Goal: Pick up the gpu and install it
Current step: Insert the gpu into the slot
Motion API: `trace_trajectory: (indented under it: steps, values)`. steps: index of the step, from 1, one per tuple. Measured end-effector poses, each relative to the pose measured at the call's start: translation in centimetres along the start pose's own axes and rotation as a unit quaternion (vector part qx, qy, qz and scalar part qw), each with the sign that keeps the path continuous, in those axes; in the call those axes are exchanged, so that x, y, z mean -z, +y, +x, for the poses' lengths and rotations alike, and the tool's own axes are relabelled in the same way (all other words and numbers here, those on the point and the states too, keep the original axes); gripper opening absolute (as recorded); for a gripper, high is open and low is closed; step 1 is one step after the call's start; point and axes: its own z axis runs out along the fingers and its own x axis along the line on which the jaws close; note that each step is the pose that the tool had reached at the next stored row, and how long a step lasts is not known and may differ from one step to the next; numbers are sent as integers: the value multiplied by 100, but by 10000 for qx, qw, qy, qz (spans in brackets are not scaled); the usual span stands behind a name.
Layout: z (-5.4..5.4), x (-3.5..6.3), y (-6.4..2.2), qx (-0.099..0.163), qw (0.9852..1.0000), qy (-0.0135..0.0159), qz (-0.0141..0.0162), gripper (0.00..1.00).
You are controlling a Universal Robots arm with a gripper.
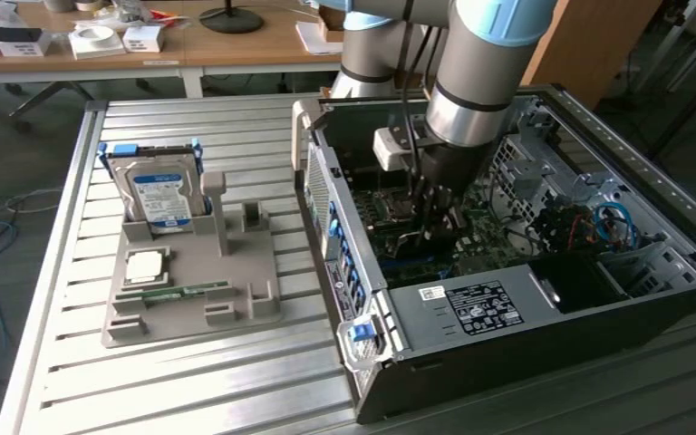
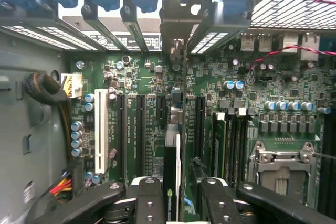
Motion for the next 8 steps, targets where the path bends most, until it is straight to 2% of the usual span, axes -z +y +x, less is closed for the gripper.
trace_trajectory:
  steps: [8]
  values:
    - [-5, 224, -3, -1, 10000, -2, 7, 33]
